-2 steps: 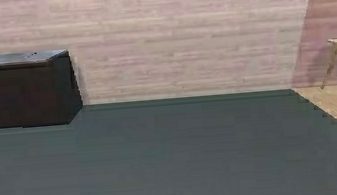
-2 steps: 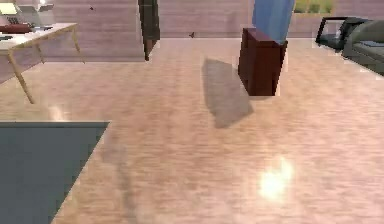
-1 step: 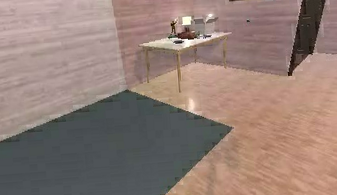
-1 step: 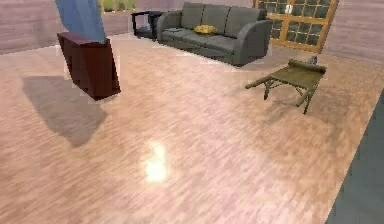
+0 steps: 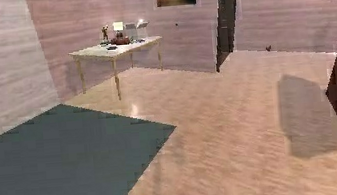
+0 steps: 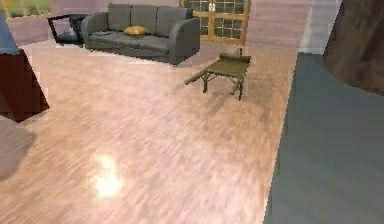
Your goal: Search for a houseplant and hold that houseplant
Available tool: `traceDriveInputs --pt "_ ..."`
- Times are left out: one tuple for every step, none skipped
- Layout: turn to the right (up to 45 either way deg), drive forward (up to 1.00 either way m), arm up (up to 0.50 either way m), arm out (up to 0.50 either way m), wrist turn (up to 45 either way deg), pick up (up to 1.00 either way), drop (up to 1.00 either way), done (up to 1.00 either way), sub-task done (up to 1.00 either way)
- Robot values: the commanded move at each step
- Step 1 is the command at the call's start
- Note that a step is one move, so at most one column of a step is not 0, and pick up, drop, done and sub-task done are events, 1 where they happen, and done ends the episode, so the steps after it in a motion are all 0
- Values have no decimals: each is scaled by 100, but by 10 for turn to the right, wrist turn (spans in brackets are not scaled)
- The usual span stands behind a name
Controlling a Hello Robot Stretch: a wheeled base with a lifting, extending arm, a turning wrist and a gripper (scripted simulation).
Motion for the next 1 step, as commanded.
traceDriveInputs --pt "0 100 0 0 0 0 0 0 0"
